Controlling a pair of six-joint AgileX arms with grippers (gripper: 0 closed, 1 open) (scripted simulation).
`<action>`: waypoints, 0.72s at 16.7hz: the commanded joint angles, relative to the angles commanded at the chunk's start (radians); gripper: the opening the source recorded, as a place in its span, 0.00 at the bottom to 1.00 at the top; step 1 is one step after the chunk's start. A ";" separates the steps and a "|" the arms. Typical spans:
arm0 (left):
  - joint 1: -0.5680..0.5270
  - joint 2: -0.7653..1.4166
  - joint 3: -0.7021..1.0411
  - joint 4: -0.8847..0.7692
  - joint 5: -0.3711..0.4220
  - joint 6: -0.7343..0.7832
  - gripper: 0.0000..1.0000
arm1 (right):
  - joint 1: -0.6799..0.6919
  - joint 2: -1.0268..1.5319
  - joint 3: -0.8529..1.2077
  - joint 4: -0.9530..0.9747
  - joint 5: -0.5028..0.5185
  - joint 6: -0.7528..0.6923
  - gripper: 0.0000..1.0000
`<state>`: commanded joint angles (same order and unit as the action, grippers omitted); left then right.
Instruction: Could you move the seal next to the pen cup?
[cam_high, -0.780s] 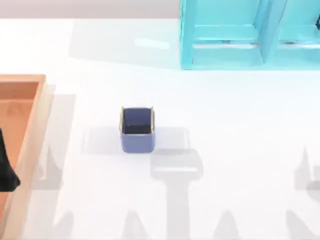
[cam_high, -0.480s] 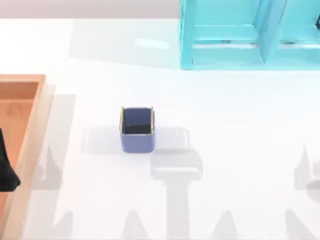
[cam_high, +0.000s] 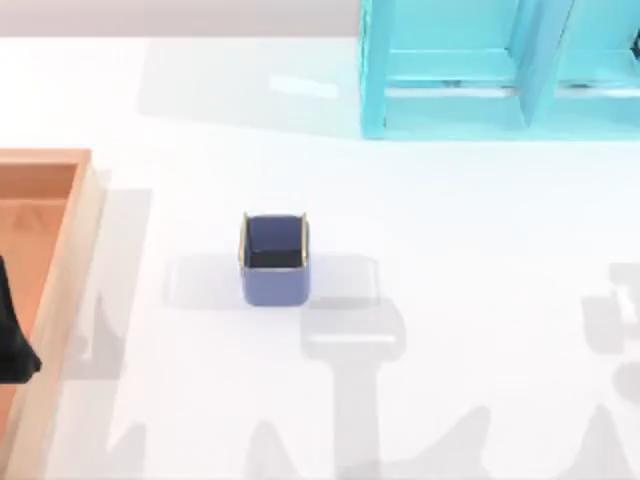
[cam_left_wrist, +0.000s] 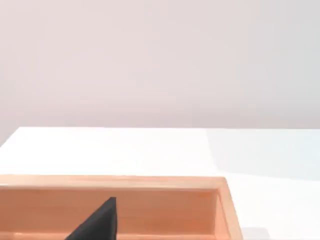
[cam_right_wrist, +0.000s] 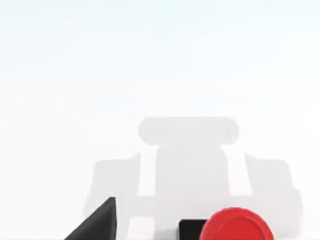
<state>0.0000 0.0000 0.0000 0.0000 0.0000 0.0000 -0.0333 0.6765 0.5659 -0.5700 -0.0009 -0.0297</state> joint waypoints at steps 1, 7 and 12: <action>0.000 0.000 0.000 0.000 0.000 0.000 1.00 | -0.005 0.103 0.071 -0.079 0.001 -0.005 1.00; 0.000 0.000 0.000 0.000 0.000 0.000 1.00 | -0.029 0.618 0.456 -0.483 0.005 -0.027 1.00; 0.000 0.000 0.000 0.000 0.000 0.000 1.00 | -0.042 0.850 0.664 -0.678 0.002 -0.036 1.00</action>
<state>0.0000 0.0000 0.0000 0.0000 0.0000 0.0000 -0.0751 1.5267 1.2304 -1.2481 0.0006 -0.0655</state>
